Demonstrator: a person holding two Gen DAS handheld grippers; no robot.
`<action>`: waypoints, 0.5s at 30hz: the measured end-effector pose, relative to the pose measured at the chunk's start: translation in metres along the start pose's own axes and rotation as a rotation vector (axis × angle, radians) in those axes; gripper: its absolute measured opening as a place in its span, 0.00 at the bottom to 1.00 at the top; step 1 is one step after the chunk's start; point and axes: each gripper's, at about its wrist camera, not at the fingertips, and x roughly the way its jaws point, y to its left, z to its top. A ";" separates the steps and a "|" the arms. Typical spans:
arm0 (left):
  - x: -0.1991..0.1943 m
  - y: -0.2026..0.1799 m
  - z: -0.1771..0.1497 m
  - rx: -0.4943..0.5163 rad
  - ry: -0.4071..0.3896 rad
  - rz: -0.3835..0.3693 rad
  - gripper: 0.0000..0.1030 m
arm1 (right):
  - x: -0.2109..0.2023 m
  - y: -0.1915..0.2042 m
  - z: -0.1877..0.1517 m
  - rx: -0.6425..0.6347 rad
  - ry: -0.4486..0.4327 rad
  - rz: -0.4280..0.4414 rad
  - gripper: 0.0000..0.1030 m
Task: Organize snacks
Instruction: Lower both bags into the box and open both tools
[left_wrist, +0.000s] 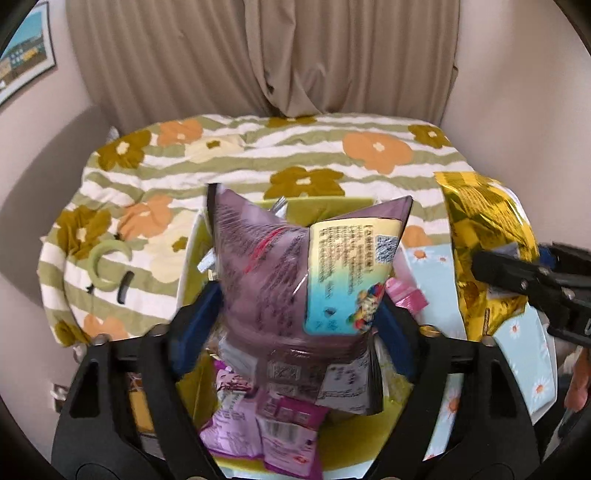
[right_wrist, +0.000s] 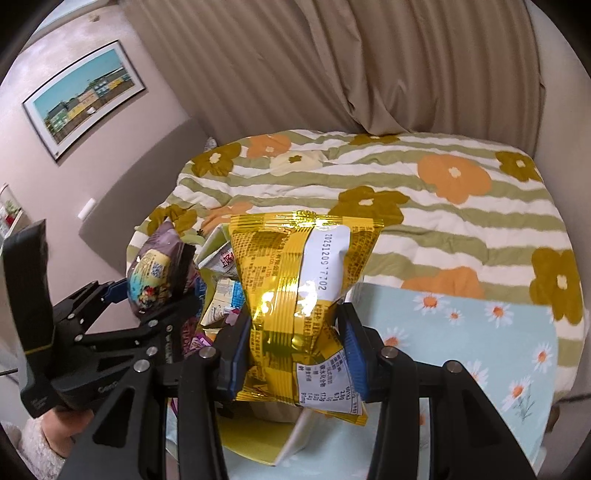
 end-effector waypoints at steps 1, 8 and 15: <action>0.003 0.006 0.000 -0.007 0.001 -0.001 0.97 | 0.002 0.002 -0.002 0.015 0.002 -0.010 0.40; -0.013 0.035 -0.009 -0.001 -0.025 -0.044 1.00 | 0.002 0.017 -0.022 0.078 0.010 -0.081 0.40; -0.028 0.067 -0.026 -0.047 -0.026 -0.090 1.00 | 0.005 0.046 -0.033 0.076 0.005 -0.107 0.40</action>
